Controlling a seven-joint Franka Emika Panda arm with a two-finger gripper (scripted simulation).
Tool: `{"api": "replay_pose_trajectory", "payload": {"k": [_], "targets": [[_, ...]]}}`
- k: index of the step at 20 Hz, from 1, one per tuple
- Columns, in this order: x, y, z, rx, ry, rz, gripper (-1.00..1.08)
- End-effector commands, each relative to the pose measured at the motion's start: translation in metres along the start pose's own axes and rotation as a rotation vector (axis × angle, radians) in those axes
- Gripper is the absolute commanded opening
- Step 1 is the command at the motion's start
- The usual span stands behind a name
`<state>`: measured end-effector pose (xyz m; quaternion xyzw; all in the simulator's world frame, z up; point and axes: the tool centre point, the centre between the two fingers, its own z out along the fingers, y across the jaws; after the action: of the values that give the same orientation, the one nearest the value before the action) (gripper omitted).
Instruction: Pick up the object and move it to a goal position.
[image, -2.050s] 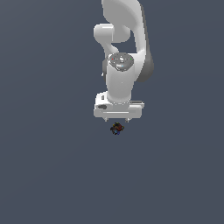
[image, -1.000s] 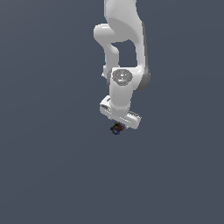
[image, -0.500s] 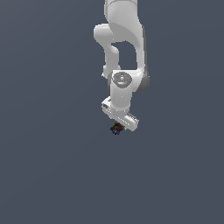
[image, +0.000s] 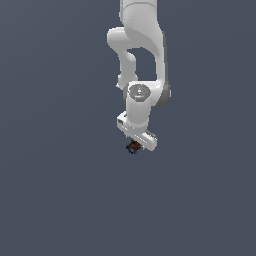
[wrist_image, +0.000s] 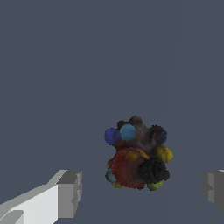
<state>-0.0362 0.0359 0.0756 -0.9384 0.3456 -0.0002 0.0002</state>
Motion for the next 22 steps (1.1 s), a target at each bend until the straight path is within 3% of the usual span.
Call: {"api": "replay_pose_trajectory", "payload": {"k": [1,13,14,22], "targets": [[0.0,0.001,0.007,-0.001,-0.001,0.001,1.0],[-0.001,0.0,0.046,-0.001,0.0,0.004,1.0],[-0.001,0.0,0.046,-0.001,0.0,0.004,-1.0],[-0.001,0.0,0.046,-0.001,0.0,0.004,-1.0]]}}
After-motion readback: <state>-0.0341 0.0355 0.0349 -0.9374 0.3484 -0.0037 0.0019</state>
